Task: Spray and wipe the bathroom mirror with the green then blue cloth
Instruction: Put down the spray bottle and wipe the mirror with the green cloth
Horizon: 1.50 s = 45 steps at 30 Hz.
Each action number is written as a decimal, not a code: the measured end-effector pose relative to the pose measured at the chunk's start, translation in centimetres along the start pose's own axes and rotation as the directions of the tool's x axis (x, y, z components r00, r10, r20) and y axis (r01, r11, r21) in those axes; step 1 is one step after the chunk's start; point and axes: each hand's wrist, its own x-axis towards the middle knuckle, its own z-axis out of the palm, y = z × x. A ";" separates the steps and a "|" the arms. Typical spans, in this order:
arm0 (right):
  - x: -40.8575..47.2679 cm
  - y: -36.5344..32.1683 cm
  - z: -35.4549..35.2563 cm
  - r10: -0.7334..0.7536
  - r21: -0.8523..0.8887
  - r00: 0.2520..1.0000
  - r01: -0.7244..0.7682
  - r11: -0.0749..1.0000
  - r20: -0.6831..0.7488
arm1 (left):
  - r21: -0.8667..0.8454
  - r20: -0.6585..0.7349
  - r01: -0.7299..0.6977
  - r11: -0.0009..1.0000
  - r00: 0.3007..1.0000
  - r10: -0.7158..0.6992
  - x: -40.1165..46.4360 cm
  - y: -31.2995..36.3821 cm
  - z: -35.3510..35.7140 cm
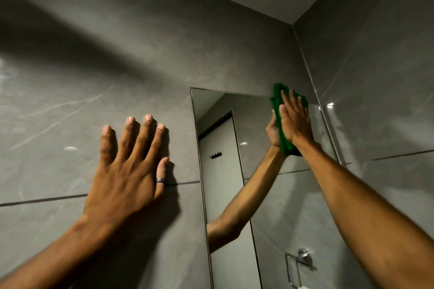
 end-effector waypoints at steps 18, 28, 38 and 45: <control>-11.5 -4.5 1.7 0.001 -0.059 1.000 -0.002 0.998 -0.029 | -0.002 -0.060 -0.044 0.999 0.997 0.044 -0.2 -0.3 0.5; -21.4 -18.4 3.9 -0.400 0.017 0.916 0.400 0.916 0.038 | -0.077 -0.009 0.009 0.997 1.000 -0.009 -1.3 0.2 0.6; -25.2 -3.8 2.6 -0.198 -0.075 0.979 0.201 0.977 0.045 | -0.043 0.063 -0.170 0.984 0.983 0.173 -9.7 2.7 0.8; -23.2 11.1 0.8 0.267 -0.014 0.964 -0.266 0.964 0.013 | -0.009 0.094 -0.194 0.981 0.977 0.194 -10.3 3.0 1.2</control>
